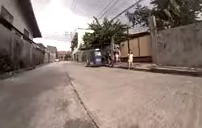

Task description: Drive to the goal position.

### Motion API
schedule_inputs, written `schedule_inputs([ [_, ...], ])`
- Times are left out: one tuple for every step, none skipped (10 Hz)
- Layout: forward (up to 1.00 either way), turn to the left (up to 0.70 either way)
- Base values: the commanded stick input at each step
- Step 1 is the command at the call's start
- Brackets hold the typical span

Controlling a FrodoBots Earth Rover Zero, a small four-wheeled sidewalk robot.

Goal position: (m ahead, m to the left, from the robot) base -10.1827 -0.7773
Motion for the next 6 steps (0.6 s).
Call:
schedule_inputs([
  [0.7,0.01],
  [0.7,0.01],
  [0.7,0.01],
  [0.7,0.01],
  [0.7,-0.19],
  [0.7,-0.34],
])
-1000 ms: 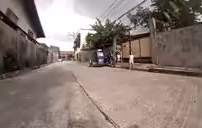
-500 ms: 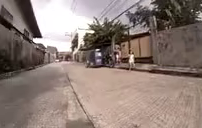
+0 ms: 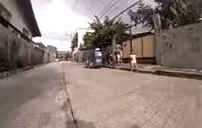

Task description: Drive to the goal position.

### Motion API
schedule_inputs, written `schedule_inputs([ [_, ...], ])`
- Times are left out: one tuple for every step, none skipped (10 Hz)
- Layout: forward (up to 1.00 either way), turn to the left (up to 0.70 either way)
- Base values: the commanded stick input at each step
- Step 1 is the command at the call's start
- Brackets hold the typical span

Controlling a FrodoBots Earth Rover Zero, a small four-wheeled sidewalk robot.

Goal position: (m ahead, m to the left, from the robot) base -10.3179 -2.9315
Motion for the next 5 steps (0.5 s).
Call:
schedule_inputs([
  [0.7,-0.34],
  [0.7,-0.34],
  [0.7,-0.34],
  [0.7,-0.34],
  [0.7,-0.34],
])
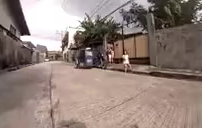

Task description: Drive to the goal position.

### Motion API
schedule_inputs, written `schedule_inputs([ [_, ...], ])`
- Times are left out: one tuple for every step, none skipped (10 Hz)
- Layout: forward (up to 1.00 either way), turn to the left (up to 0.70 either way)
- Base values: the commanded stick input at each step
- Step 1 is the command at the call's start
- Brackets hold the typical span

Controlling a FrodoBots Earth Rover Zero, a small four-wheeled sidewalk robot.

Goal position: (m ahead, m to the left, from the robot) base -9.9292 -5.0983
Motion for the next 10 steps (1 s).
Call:
schedule_inputs([
  [0.7,-0.34],
  [0.7,-0.34],
  [0.7,-0.34],
  [0.7,-0.34],
  [0.7,-0.34],
  [0.7,-0.34],
  [0.7,-0.34],
  [0.7,-0.34],
  [0.7,-0.34],
  [0.7,-0.34],
])
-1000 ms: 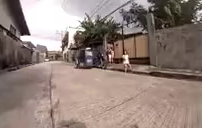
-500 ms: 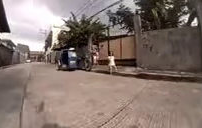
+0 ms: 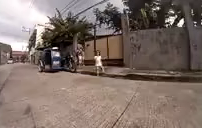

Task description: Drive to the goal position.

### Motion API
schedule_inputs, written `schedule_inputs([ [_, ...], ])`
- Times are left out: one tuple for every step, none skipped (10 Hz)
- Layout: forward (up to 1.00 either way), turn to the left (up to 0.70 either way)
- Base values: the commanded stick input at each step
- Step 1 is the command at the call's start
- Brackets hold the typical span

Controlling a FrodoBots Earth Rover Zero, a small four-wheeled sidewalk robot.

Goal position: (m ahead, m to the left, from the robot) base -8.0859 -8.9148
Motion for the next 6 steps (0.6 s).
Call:
schedule_inputs([
  [0.7,-0.34],
  [0.7,-0.34],
  [0.7,-0.34],
  [0.7,-0.34],
  [0.7,-0.34],
  [0.7,-0.34],
])
